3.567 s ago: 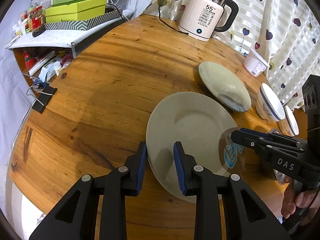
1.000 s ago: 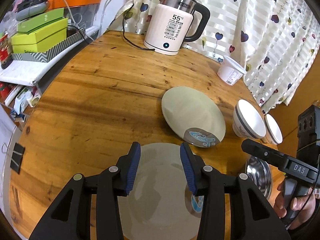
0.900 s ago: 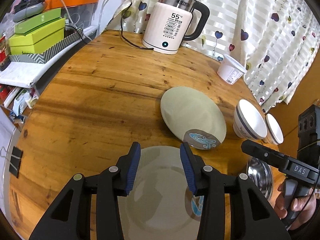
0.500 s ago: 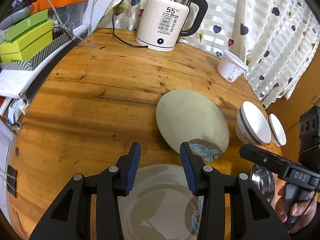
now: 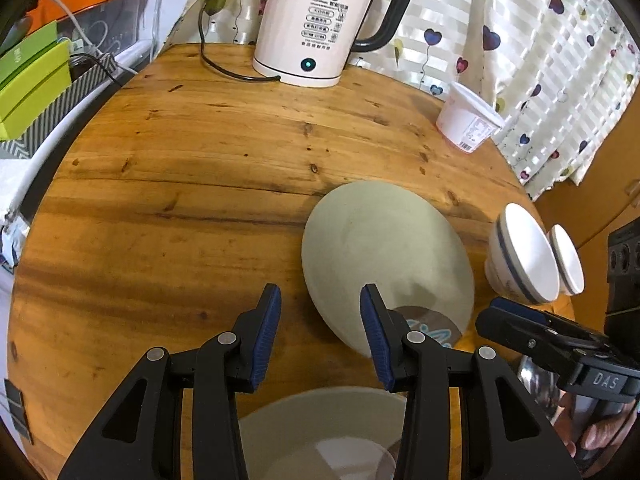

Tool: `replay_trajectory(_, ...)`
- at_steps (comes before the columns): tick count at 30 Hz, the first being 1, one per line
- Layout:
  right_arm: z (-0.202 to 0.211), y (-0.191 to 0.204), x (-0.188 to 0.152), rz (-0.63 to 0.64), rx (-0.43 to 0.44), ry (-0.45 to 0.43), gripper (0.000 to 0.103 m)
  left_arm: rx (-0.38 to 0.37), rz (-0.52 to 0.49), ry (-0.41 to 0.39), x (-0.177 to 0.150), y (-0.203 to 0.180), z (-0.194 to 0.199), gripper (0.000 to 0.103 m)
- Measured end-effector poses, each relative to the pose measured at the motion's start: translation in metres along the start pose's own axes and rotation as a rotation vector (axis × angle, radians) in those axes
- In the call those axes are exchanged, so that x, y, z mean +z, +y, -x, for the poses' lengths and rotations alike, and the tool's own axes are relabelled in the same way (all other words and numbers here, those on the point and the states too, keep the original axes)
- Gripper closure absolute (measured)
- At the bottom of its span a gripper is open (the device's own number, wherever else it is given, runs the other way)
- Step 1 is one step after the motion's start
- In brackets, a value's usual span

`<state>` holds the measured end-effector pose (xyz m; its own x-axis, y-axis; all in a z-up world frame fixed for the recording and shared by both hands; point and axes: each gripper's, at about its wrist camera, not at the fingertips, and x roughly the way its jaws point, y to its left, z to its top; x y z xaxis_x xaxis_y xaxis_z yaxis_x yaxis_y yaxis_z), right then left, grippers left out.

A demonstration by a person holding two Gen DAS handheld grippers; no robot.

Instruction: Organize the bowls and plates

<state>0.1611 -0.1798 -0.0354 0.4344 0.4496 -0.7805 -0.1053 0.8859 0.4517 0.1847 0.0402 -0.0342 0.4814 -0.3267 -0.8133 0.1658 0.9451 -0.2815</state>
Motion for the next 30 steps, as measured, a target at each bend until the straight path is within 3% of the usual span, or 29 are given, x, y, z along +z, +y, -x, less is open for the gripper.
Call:
replay_trajectory(7,-0.009,-0.001,0.004,-0.003,-0.007,0.018,0.037,-0.002,-0.008,0.033,0.004,0.005,-0.014,0.060)
replay_trajectory(15,-0.018,-0.002,0.007,-0.018,-0.014,0.044,0.037,-0.091,0.014,0.063,0.011,0.005,-0.025,0.061)
replay_trajectory(21,-0.023,-0.004,0.008,-0.025,-0.019,0.052,0.038,-0.096,0.005,0.062,0.014,0.002,-0.030,0.061)
replay_trajectory(25,-0.024,-0.003,0.009,-0.027,-0.020,0.052,0.054,-0.091,-0.008,0.061,0.017,0.000,-0.032,0.061)
replay_trajectory(30,-0.026,-0.005,0.009,-0.026,-0.040,0.050,0.065,-0.091,-0.009,0.055,0.018,0.001,-0.033,0.061)
